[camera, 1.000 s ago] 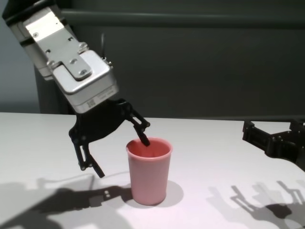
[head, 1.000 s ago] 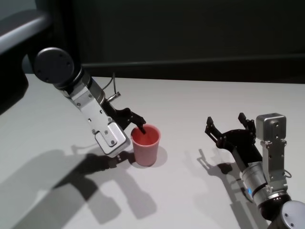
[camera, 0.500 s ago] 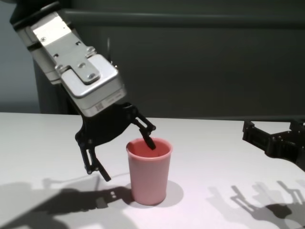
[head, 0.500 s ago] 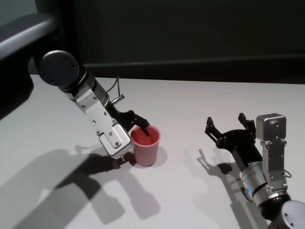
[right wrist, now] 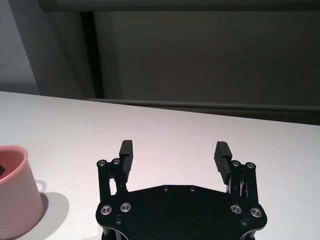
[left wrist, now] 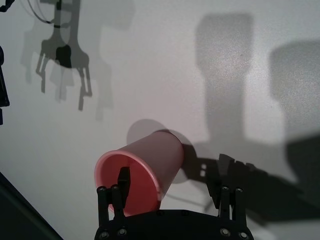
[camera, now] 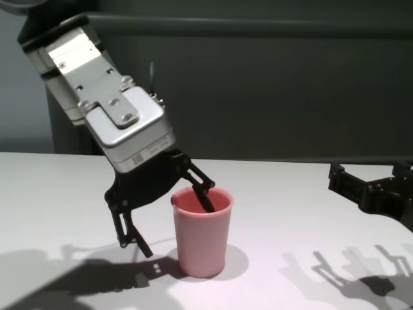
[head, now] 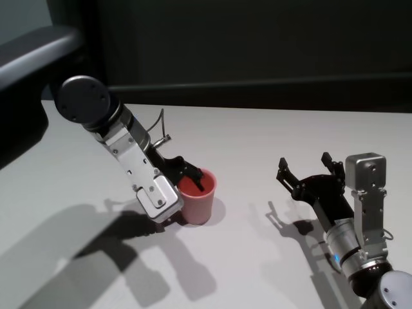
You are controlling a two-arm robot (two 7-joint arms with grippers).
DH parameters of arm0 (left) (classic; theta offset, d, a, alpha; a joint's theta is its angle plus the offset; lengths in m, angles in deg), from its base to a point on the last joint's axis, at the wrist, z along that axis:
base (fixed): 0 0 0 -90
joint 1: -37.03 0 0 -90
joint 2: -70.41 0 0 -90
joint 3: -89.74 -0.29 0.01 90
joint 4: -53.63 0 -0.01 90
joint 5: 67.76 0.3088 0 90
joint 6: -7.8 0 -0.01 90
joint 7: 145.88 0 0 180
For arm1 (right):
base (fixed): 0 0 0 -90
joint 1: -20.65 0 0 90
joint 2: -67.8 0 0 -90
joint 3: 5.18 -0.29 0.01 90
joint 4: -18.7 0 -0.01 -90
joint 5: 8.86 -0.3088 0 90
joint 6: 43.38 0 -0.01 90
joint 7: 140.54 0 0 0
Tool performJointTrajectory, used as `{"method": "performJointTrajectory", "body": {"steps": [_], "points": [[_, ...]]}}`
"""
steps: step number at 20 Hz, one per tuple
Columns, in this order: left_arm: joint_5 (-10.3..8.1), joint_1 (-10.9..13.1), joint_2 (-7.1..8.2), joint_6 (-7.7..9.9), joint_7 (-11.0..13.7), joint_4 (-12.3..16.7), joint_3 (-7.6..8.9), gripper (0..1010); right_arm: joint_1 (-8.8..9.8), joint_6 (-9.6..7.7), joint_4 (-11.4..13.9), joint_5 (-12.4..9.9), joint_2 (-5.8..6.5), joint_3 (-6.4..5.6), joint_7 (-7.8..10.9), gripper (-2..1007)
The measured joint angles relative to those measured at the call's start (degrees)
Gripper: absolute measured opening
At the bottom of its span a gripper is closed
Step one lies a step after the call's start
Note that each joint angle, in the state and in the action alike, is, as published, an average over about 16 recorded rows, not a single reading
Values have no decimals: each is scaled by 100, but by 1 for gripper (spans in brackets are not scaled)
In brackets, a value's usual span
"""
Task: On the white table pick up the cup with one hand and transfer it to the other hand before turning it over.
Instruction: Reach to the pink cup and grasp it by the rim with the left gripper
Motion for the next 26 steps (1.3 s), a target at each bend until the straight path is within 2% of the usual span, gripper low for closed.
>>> {"method": "performJointTrajectory", "body": {"steps": [11,15,21,26], "points": [[138,-78,-9,-89,-137,-28,-200,1001,0,0,0,0,0,0,0,1002],[136,-109,-18,-104,-173,-44,-250,987,0,0,0,0,0,0,0,1002],[73,-140,-12,-84,-212,-29,-299,912,0,0,0,0,0,0,0,1002],[11,-159,12,-51,-229,11,-336,795,0,0,0,0,0,0,0,1002]]}}
